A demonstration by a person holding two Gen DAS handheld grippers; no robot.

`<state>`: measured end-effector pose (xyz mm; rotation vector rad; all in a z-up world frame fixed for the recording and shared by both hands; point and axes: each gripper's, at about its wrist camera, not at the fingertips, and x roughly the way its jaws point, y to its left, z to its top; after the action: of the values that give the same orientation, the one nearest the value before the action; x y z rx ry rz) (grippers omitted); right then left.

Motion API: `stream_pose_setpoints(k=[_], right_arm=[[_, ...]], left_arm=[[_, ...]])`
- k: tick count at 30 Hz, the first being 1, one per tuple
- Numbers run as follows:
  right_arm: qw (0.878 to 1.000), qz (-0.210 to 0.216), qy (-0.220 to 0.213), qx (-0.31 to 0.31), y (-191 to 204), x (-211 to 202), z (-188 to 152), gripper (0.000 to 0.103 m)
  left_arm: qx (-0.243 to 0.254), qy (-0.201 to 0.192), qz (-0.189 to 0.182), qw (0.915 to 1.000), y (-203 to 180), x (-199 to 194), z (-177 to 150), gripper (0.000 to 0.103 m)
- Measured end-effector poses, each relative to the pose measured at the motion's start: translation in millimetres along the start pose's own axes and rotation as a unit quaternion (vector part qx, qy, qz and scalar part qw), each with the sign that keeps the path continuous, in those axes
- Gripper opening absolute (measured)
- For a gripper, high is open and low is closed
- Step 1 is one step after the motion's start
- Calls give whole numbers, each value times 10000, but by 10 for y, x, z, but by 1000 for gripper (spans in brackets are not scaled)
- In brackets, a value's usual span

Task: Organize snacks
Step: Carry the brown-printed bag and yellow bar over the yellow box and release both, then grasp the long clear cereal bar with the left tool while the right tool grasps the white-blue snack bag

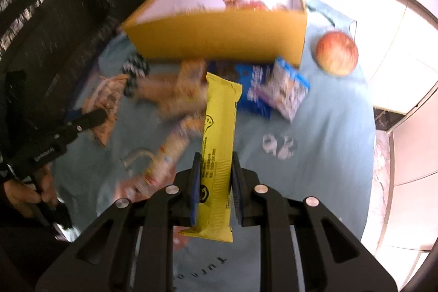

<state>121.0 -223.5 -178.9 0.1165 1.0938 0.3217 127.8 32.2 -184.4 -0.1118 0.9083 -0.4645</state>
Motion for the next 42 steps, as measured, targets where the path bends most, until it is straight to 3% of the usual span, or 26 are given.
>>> stream_pose_setpoints(k=[12,21,22,23,24,25,32,42], right_arm=[[9950,-114,-914,-380,112,-566,1279,20],[9924,-231,-1125,-451,35,-397,2154,21],[9920,-297,-1137,-458,-7,-288,2244,28],[9924,-410,-1071,-438,-25,-173,2323,43],[9929,-512,-994,-404,-64,-72,2368,75],[9926,-624,-967,-395,-112,8,2378,82],[9951,-573,-797,-76,-313,130,2027,82],[9954,-914,-252,166,-352,326,1077,82]], left_arm=[[-138,-560,152,9982,-91,-26,1278,30],[15,-699,551,9960,-85,318,2233,32],[-27,-642,699,9955,-52,448,2328,47],[-107,-510,865,9949,-4,571,2378,84],[-199,-443,1060,9932,44,642,2389,92],[-289,-378,1131,9924,97,702,2379,92],[-285,-186,1006,9943,281,700,1988,92],[-251,301,967,9945,279,690,935,92]])
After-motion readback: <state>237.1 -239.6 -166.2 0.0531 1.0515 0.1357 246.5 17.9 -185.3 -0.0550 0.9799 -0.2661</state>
